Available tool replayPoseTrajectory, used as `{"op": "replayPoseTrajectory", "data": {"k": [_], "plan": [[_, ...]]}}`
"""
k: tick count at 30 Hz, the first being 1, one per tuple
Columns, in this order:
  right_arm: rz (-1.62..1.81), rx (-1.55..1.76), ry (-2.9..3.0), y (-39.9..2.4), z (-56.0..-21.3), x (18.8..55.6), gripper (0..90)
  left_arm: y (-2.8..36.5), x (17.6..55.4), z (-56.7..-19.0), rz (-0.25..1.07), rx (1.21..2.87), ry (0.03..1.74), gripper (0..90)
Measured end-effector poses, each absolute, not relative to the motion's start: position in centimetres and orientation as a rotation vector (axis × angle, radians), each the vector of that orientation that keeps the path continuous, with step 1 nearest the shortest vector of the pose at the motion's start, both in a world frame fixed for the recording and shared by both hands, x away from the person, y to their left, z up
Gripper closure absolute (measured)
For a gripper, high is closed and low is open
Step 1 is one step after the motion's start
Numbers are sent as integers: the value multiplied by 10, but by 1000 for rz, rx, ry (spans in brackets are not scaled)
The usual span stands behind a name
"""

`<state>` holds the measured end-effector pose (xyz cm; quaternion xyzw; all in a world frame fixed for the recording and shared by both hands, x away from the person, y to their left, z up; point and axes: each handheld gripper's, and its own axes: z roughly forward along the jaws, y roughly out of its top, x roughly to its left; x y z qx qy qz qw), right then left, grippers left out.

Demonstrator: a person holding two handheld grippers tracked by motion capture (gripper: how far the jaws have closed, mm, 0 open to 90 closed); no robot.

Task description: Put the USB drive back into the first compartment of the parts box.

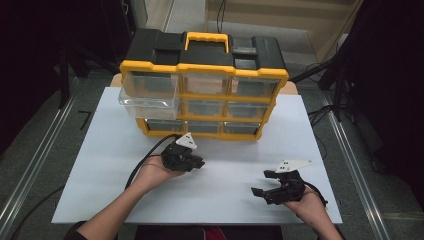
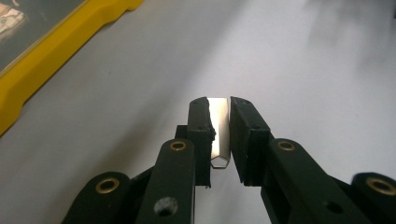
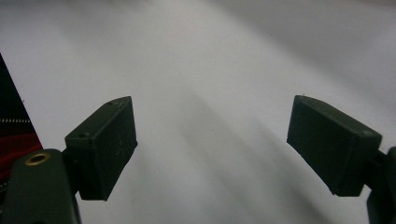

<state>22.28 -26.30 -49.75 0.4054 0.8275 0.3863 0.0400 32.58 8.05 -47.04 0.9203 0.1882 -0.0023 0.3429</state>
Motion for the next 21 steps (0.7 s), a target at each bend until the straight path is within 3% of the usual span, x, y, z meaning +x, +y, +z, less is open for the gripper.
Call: {"op": "replayPoseTrajectory", "data": {"k": [21], "plan": [[1185,1239,2539,-263,-497,222,139,94,313,-448,-80,2420,367,796]]}}
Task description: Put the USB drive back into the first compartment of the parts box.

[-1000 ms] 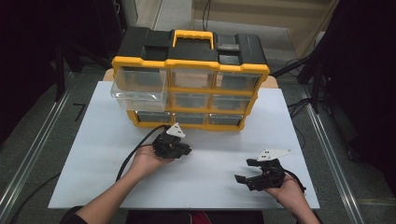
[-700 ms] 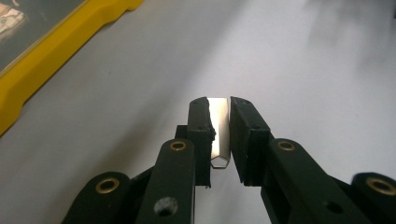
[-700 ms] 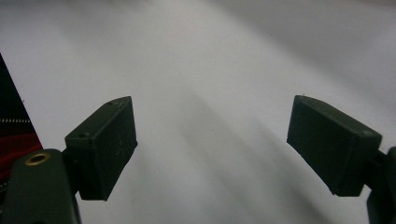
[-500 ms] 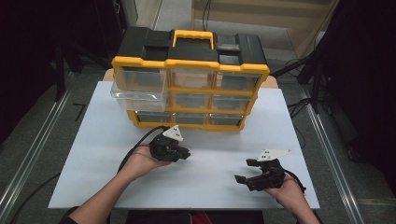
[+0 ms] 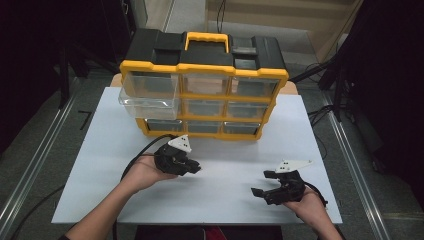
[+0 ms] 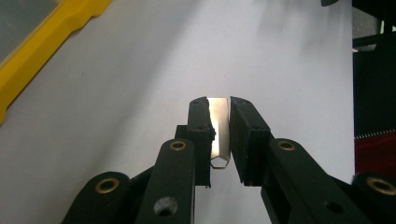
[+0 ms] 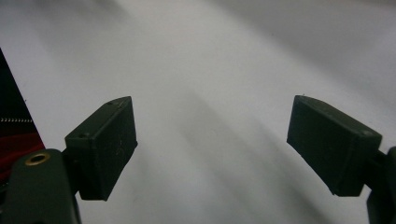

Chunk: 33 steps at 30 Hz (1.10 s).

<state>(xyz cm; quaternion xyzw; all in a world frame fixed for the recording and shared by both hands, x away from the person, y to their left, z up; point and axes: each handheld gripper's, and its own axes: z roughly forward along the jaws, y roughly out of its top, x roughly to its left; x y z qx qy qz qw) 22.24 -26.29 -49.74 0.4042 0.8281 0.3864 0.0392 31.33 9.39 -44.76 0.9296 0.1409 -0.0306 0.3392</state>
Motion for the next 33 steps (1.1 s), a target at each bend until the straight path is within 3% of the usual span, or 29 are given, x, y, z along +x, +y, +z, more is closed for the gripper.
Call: {"op": "replayPoseTrajectory", "data": {"k": [33], "plan": [[1177,1241,2539,-262,-498,223,139,133,309,-414,-156,2384,354,796]]}}
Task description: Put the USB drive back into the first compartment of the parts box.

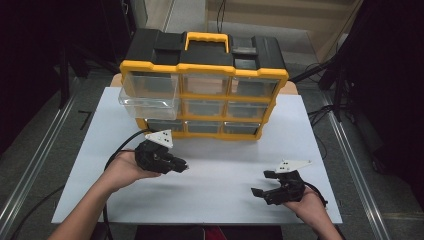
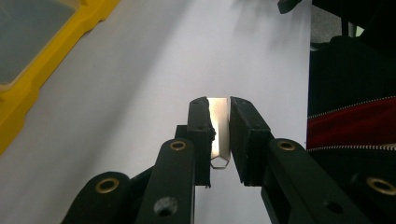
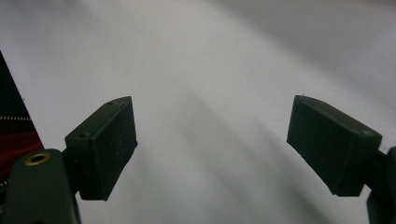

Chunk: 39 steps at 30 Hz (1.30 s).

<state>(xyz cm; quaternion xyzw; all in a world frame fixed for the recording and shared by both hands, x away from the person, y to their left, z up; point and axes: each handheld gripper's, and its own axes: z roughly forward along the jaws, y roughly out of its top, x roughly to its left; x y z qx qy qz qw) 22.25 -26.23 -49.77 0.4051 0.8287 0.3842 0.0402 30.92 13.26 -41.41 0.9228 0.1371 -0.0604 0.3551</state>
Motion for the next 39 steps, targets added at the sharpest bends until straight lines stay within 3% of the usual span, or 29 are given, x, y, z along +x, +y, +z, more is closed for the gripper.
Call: {"op": "replayPoseTrajectory", "data": {"k": [39], "plan": [[1174,1247,2522,-265,-497,223,138,145,300,-329,-134,2406,313,796]]}}
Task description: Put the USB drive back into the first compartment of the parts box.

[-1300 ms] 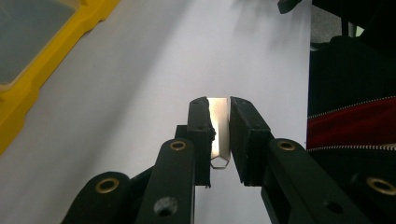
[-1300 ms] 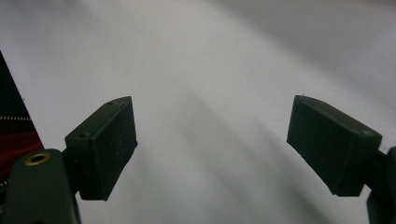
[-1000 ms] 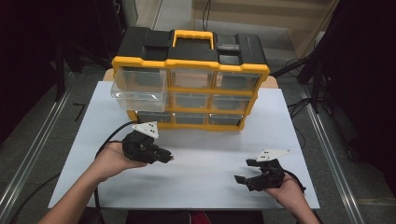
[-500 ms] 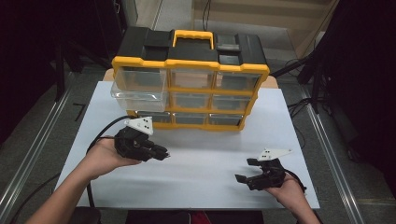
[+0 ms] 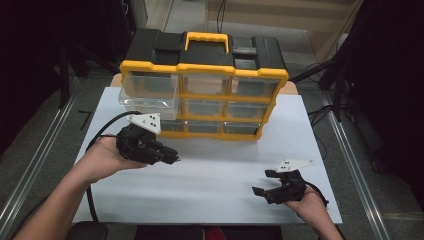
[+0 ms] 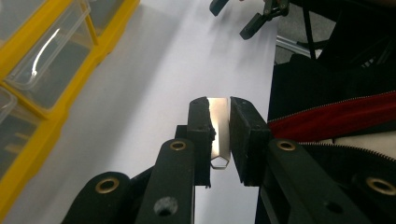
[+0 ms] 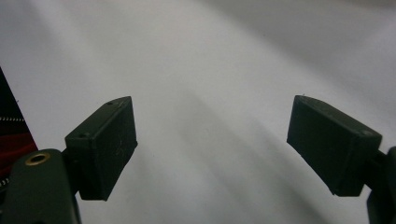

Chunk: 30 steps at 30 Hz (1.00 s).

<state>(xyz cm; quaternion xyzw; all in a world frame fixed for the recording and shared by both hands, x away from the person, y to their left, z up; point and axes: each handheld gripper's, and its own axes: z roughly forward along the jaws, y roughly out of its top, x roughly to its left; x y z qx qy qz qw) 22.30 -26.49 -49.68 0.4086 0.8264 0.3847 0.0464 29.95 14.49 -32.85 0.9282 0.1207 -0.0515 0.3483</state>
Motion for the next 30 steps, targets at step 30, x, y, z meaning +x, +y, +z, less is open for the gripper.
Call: {"op": "replayPoseTrajectory", "data": {"k": [30], "plan": [[1174,1245,2526,-264,-497,224,138,140,314,-275,-173,2446,282,795]]}}
